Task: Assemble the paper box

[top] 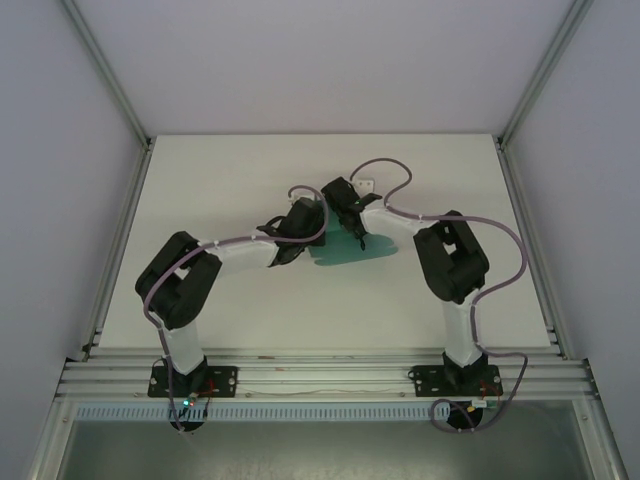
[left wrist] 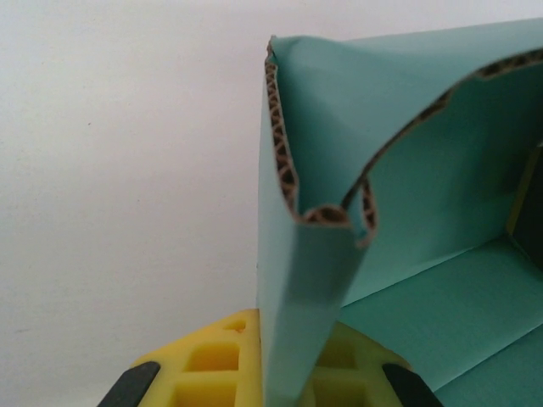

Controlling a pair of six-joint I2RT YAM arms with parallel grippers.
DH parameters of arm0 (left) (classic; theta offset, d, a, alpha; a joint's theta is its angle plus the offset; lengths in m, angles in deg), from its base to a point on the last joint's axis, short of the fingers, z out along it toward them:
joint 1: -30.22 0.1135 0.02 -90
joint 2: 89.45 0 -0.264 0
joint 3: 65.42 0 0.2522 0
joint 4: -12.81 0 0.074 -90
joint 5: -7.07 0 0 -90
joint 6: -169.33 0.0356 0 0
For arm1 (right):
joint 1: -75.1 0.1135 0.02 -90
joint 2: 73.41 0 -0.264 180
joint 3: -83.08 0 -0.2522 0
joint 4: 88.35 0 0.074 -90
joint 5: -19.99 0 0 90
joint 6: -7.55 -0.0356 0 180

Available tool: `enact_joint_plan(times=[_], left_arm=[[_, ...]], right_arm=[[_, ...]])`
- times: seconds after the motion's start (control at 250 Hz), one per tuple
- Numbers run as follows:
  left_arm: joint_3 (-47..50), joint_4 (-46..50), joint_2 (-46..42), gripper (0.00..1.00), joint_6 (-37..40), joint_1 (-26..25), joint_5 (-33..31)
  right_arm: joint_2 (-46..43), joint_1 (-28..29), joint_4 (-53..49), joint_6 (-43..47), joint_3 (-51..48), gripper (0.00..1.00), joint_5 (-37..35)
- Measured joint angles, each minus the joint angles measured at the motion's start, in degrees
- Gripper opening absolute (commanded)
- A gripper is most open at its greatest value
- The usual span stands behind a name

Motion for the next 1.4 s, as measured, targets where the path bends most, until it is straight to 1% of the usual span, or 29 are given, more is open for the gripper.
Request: enact_joint_plan(times=[0.132, 0.32, 0.372, 0.492, 0.536, 0.584, 0.624, 0.68, 0.779, 0.831, 0.875, 0.939, 1.091, 1.235, 1.327, 1.399], left_arm=[[-1.95, 0.11, 0.72, 0.00, -0.26, -0.44, -0.02], [-2.43, 0.26, 0.98, 0.00, -1.20, -0.79, -0.20], [-2.45, 0.55, 0.98, 0.00, -1.62, -0.79, -0.26], [-2.45, 2.62, 0.98, 0.00, -1.77, -0.90, -0.72], [-2.43, 3.50, 0.98, 0.00, -1.81, -0.94, -1.14], [-2.40, 4.59, 0.98, 0.00, -2.01, -0.94, -2.03], [-2.38, 4.94, 0.98, 0.00, -2.14, -0.87, -2.36], [-2.38, 5.25, 0.98, 0.00, -2.12, -0.70, -3.10], [-2.40, 4.90, 0.94, 0.00, -1.49, -0.44, -3.67], [-2.19, 4.92, 0.94, 0.00, -1.07, -0.28, -4.04], [-1.92, 4.94, 0.92, 0.00, -0.48, -0.17, -4.42], [-1.79, 5.01, 0.92, 0.00, 0.26, -0.13, -4.79], [-1.77, 5.03, 0.48, 0.00, 1.97, -0.07, -4.96], [-1.77, 5.11, -0.90, 0.00, 4.33, 0.07, -4.07], [-1.81, 7.37, -2.78, 0.00, 8.57, 0.20, -1.55], [-2.80, 11.78, -4.76, 0.00, 13.88, 0.55, 1.16]], right_arm=[[0.17, 0.07, -0.92, -2.05, 0.57, 0.00, -4.74], [0.15, 0.35, -1.38, -4.13, 0.39, 0.00, -7.15], [-0.17, 0.37, -0.07, -3.96, -0.61, 0.05, -6.56], [-3.43, 0.31, 7.17, -2.03, -6.97, 0.29, -2.10], [-5.33, -0.17, 10.23, -1.44, -9.97, 0.42, 0.70], [-7.69, -1.16, 13.68, 0.22, -13.33, 0.48, 4.33], [-9.70, -2.21, 16.15, 1.64, -15.82, 0.58, 7.76], [-12.41, -3.58, 18.58, 3.06, -18.34, 0.62, 12.55], [-17.35, -5.18, 21.73, 5.38, -21.35, 0.75, 20.00], [-20.33, -5.29, 23.19, 6.40, -22.40, 0.83, 23.15], [-22.97, -5.27, 24.61, 6.60, -23.17, 0.88, 25.64], [-26.75, -5.22, 26.56, 7.26, -24.22, 1.00, 28.57], [-34.07, -5.77, 29.53, 7.72, -27.08, 1.00, 32.63], [-38.71, -8.11, 28.85, 6.69, -29.90, 1.00, 33.70], [-42.14, -10.71, 25.83, 5.33, -31.15, 1.00, 33.66], [-45.31, -13.00, 22.21, 4.24, -31.45, 1.00, 33.64]])
